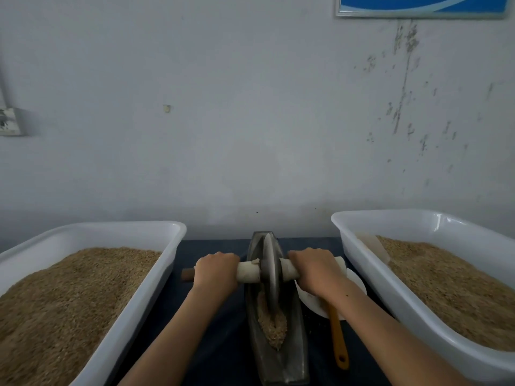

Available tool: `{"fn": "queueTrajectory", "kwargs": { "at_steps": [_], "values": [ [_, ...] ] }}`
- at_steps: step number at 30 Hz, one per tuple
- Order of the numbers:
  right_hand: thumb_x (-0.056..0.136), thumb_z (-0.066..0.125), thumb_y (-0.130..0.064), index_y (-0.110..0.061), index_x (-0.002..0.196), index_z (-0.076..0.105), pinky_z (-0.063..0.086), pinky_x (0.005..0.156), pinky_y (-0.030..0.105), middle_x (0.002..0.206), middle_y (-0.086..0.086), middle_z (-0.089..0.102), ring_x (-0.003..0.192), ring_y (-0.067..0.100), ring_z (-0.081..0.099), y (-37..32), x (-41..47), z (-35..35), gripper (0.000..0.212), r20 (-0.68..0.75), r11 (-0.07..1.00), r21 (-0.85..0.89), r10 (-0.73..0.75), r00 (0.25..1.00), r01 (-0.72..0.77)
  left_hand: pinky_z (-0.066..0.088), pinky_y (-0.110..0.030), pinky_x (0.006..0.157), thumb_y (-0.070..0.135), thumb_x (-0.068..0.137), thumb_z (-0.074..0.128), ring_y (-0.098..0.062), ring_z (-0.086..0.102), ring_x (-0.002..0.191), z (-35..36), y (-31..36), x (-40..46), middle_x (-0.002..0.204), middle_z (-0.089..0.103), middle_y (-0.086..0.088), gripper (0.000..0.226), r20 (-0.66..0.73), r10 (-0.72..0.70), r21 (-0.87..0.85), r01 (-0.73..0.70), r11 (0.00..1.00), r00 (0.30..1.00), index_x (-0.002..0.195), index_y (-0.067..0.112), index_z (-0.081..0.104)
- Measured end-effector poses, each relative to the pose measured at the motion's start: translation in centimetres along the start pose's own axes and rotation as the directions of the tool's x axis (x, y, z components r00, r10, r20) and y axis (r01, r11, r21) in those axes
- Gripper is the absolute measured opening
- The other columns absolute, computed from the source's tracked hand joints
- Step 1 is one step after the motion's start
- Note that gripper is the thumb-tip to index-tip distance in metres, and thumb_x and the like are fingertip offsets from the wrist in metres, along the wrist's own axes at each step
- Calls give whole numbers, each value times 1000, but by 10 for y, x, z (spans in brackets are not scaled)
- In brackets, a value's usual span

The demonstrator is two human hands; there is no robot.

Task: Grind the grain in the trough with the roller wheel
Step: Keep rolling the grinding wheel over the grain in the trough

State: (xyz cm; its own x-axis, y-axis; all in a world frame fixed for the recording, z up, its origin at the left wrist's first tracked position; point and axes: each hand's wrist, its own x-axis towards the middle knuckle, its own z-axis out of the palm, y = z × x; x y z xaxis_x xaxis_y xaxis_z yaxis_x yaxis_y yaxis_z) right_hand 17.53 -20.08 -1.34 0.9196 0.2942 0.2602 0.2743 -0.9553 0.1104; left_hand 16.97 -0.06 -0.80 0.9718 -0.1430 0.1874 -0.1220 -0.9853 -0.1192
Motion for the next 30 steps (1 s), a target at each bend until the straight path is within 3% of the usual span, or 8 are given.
{"fn": "queueTrajectory", "kwargs": {
  "at_steps": [7, 19, 30],
  "values": [
    [85, 57, -16, -21, 104, 56, 34, 69, 29, 100, 4, 63, 89, 22, 60, 0, -21, -10, 20, 111, 996, -7, -92, 990, 93, 40, -27, 76, 28, 87, 60, -15, 59, 97, 5, -8, -14, 109, 62, 0, 30, 77, 80, 6, -81, 997, 994, 116, 20, 55],
    [90, 53, -15, -21, 108, 52, 32, 71, 33, 106, 5, 63, 98, 28, 60, -2, 7, -3, 19, -14, 1000, -30, 1, 1000, -1, 40, -29, 75, 26, 87, 56, -20, 59, 97, 4, -2, 4, 106, 63, -1, 21, -21, -12, -30, 12, 999, 1000, 108, 22, 57],
    [85, 57, -18, -23, 106, 54, 31, 68, 29, 96, 2, 63, 79, 20, 54, 4, -17, -4, 22, -13, 994, 7, -113, 993, 113, 41, -26, 78, 30, 88, 58, -14, 59, 98, 7, -8, -14, 109, 62, 2, 26, 9, 67, -22, -67, 998, 998, 114, 24, 55]
  ]
}}
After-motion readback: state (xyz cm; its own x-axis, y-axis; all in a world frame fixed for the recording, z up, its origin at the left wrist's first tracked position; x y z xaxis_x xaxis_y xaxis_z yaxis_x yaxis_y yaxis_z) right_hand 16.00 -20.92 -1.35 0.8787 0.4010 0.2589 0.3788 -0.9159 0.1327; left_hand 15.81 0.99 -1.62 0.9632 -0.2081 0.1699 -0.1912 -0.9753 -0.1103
